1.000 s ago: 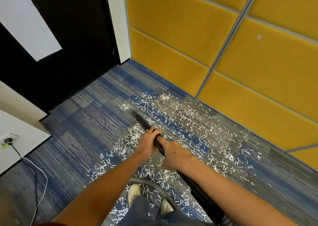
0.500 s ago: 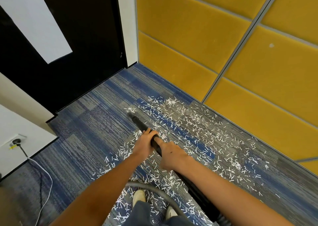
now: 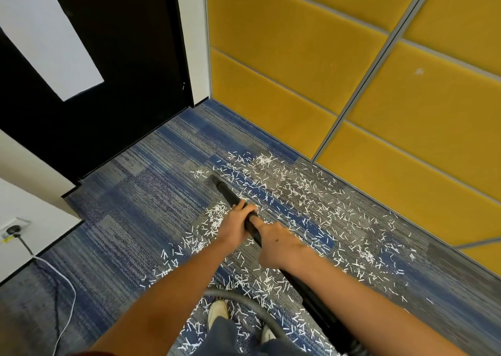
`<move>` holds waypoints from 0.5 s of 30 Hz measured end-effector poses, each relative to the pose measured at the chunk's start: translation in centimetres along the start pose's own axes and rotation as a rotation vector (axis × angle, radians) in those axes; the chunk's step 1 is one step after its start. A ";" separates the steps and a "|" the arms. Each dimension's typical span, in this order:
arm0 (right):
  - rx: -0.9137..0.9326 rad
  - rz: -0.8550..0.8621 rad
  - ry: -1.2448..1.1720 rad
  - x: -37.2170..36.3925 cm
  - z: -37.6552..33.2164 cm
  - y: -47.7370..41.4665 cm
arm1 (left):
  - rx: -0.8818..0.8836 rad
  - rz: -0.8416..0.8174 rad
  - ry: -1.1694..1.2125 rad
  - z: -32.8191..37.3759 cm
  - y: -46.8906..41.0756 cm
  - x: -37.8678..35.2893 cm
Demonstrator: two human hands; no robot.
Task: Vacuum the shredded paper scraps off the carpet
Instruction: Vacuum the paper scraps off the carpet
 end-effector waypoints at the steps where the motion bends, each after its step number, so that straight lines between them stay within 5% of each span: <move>1: 0.001 -0.010 0.004 -0.1 -0.2 0.0 | 0.004 0.007 -0.003 -0.2 0.2 0.1; 15: 0.039 -0.001 0.020 0.1 -1.4 -1.3 | 0.038 0.074 -0.038 -2.2 0.4 1.2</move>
Point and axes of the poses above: each hand's wrist, its own y-axis away from the middle knuckle, its own x-axis out of the back of the hand, z = x × y, the point moved 7 cm from there along -y, towards the middle knuckle, and after that the axes turned 9 degrees about -z, right-handed, at the moved point
